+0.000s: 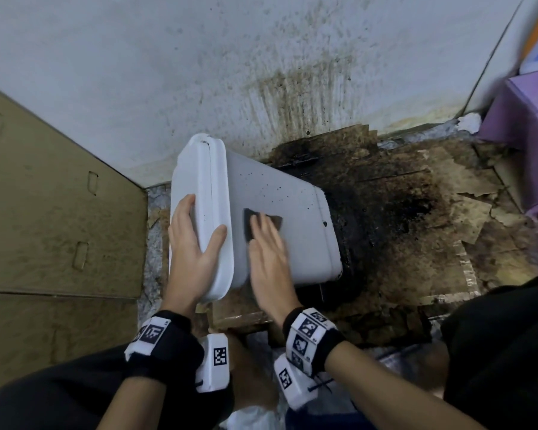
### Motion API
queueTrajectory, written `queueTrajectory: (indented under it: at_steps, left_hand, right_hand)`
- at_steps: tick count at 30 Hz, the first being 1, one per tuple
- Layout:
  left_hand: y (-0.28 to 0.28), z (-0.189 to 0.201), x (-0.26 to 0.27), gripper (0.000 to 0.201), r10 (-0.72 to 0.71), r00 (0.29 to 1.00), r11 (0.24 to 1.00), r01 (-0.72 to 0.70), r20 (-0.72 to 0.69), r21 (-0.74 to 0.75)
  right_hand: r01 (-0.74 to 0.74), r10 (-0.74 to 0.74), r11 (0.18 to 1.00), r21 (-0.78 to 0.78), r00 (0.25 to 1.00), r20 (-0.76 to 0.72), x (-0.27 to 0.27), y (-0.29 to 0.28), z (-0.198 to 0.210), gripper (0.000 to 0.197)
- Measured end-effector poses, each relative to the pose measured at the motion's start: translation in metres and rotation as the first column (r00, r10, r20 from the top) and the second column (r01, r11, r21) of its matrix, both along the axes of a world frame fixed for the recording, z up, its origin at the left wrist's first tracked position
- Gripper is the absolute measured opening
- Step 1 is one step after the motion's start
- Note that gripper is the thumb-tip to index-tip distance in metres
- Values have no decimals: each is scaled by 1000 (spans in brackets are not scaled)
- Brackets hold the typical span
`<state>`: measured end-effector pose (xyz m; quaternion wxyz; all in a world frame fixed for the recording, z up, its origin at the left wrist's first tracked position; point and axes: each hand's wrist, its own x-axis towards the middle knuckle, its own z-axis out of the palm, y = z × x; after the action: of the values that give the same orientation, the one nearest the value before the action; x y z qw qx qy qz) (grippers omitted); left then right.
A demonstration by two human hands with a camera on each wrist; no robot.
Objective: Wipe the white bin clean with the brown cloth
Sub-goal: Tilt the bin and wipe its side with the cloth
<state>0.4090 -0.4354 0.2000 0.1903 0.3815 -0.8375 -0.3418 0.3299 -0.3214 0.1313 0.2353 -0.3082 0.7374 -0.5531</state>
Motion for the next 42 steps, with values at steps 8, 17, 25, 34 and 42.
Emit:
queueTrajectory:
  at_steps: [8, 17, 25, 34, 42]
  left_hand:
    - [2, 3, 0, 75, 6, 1000, 1000, -6, -9, 0]
    - [-2, -1, 3, 74, 15, 1000, 1000, -15, -19, 16]
    - [-3, -1, 2, 73, 5, 1000, 1000, -5, -13, 0]
    - [-4, -5, 6, 82, -9, 1000, 1000, 9, 18, -29]
    - [-10, -5, 10, 84, -4, 1000, 1000, 4, 27, 6]
  right_hand:
    - [-125, 114, 990, -63, 981, -157, -24, 22, -31, 52]
    - [159, -187, 969, 188, 971, 146, -53, 41, -97, 51]
    - [133, -140, 988, 80, 985, 102, -18, 17, -47, 55]
    - [-130, 119, 990, -53, 978, -174, -12, -20, 3, 51]
    - [-377, 371, 926, -14, 917, -145, -75, -69, 2, 58]
